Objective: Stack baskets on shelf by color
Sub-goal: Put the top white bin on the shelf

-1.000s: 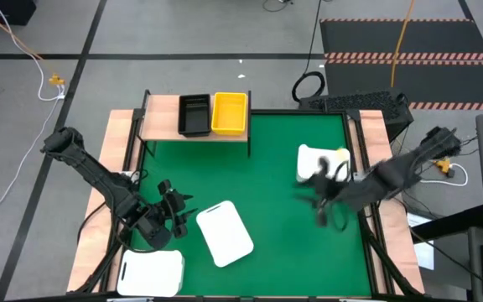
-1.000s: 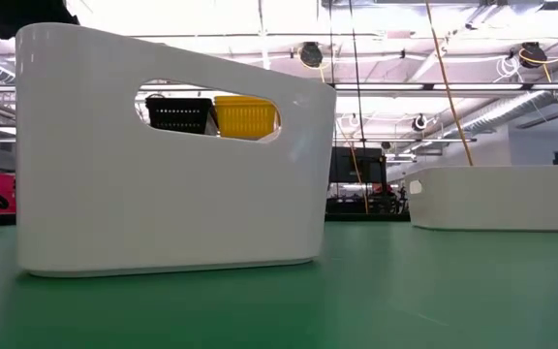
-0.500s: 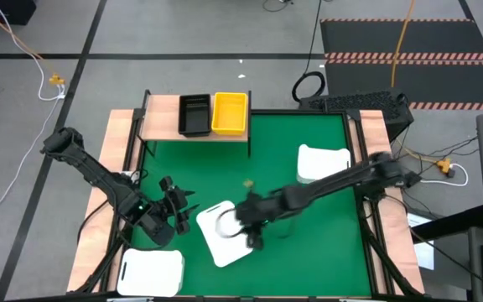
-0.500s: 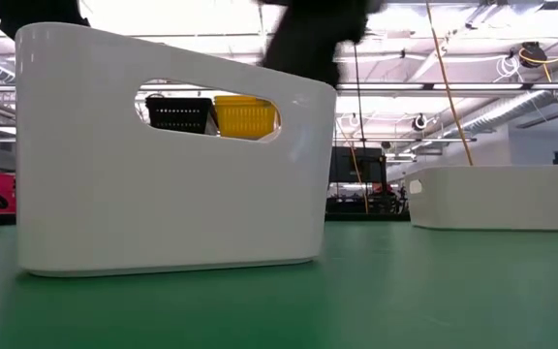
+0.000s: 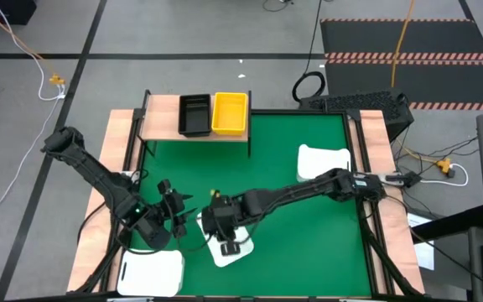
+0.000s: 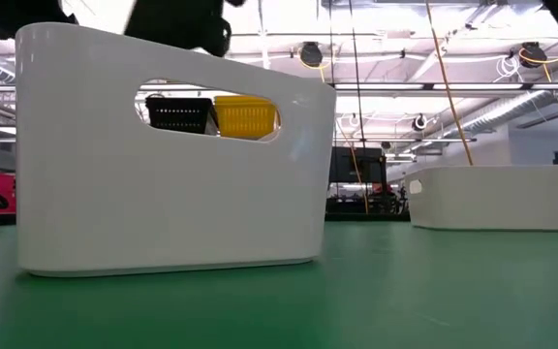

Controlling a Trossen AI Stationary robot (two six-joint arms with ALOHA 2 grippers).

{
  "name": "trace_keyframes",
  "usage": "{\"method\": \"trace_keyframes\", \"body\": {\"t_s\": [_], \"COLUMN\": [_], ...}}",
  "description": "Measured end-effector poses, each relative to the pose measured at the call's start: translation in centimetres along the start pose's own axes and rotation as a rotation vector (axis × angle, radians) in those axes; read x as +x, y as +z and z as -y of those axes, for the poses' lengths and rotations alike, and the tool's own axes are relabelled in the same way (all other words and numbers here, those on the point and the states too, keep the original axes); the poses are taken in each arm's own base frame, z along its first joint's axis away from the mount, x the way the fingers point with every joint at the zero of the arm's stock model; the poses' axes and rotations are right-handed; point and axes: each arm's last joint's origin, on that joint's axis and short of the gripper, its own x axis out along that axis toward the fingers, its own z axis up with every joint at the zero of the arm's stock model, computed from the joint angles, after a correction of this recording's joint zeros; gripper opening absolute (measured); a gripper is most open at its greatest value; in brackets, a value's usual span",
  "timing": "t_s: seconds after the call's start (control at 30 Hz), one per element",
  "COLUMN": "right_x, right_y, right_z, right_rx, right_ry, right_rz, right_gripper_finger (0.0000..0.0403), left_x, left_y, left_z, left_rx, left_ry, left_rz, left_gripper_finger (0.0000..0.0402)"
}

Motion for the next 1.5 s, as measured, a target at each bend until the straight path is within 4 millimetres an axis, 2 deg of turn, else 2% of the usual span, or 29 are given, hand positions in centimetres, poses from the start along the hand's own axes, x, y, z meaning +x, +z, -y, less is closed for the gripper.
{"method": "trace_keyframes", "body": {"t_s": [0.1, 0.2, 0.3, 0.4, 0.57, 0.8, 1.1, 1.3, 1.37, 1.5], "right_x": [0.6, 1.2, 0.2, -1.0, -1.9, -2.5, -2.6, -1.8, -0.9, 1.7], "right_y": [-0.5, -0.4, 0.6, 1.1, 1.0, -1.1, -2.9, -3.3, -3.5, -5.1], "right_z": [2.0, 3.7, 4.7, 4.6, 2.7, -1.5, -6.5, -7.4, -7.3, -6.7], "right_rx": [0.048, 0.071, 0.039, -0.03, -0.119, -0.213, -0.274, -0.291, -0.29, -0.251], "right_ry": [-0.023, 0.013, 0.05, 0.045, 0.062, 0.031, 0.065, 0.127, 0.137, 0.205], "right_rz": [-0.06, -0.046, 0.049, 0.096, 0.087, -0.107, -0.214, -0.208, -0.188, -0.221], "right_gripper_finger": [0.0118, 0.0118, 0.0118, 0.0118, 0.0118, 0.0118, 0.0118, 0.0118, 0.0118, 0.0118], "left_x": [0.0, 0.0, 0.1, 0.3, 0.4, -0.4, -1.2, -1.1, -1.1, -1.1], "left_y": [-0.1, 0.0, 0.1, 0.2, 0.1, -0.9, -1.8, -1.8, -1.8, -1.8], "left_z": [0.0, 0.0, -0.2, -0.4, -0.5, -0.4, -0.7, -0.8, -0.8, -0.8], "left_rx": [-0.01, -0.012, -0.015, -0.013, -0.003, -0.053, -0.111, -0.102, -0.1, -0.099], "left_ry": [0.001, 0.007, 0.025, 0.04, 0.048, 0.029, 0.067, 0.07, 0.071, 0.072], "left_rz": [-0.002, 0.004, 0.012, 0.013, 0.001, -0.048, -0.073, -0.072, -0.07, -0.071], "left_gripper_finger": [0.0207, 0.0207, 0.0207, 0.0207, 0.0207, 0.0207, 0.0207, 0.0207, 0.0207, 0.0207]}}
